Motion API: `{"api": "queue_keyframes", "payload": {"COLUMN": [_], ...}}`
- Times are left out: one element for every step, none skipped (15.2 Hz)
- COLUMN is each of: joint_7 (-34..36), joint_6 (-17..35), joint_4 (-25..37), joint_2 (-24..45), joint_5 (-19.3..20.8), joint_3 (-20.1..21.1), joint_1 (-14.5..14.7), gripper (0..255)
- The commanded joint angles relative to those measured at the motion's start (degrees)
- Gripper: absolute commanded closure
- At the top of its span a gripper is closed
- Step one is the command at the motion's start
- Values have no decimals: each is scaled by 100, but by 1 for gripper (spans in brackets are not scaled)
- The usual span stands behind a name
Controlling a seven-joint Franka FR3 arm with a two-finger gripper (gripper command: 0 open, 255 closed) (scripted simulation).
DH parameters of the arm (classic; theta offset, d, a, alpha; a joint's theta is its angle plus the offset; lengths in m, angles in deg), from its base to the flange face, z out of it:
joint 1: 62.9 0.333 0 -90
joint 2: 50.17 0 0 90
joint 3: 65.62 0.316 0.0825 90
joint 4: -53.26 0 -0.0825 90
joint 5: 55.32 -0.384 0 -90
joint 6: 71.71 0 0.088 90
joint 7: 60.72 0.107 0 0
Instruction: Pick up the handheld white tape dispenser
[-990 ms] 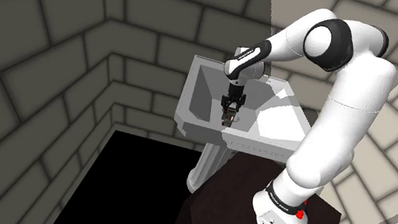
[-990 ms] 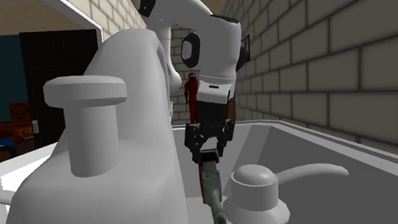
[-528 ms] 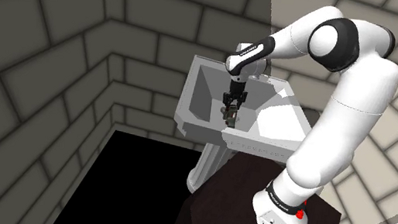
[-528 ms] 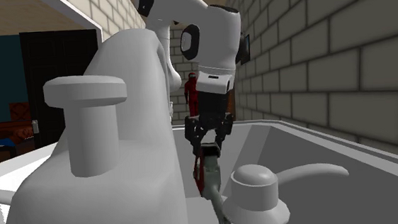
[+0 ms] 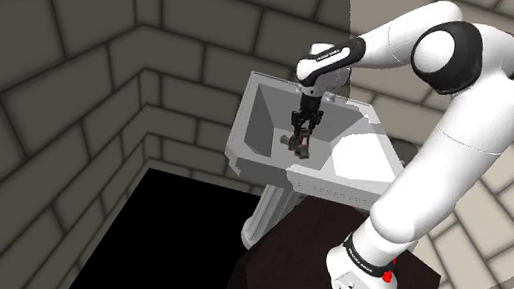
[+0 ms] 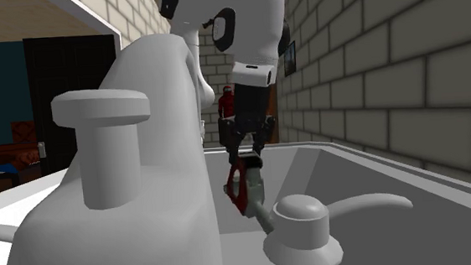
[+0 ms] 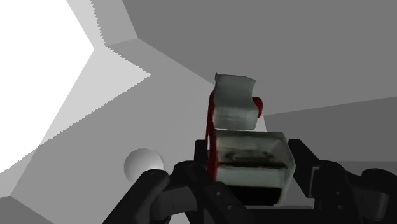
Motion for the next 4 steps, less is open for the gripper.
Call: {"api": "queue_keyframes", "payload": {"joint_7": [3,9,10,10], "joint_6": [-145,-218,-229,-229], "joint_4": [63,92,96,96], "joint_2": [-84,-129,-137,-136], "joint_5": [22,33,35,34], "joint_3": [-6,-7,-7,-7], "joint_1": [0,2,2,2], "gripper": [255,255,255,255]}}
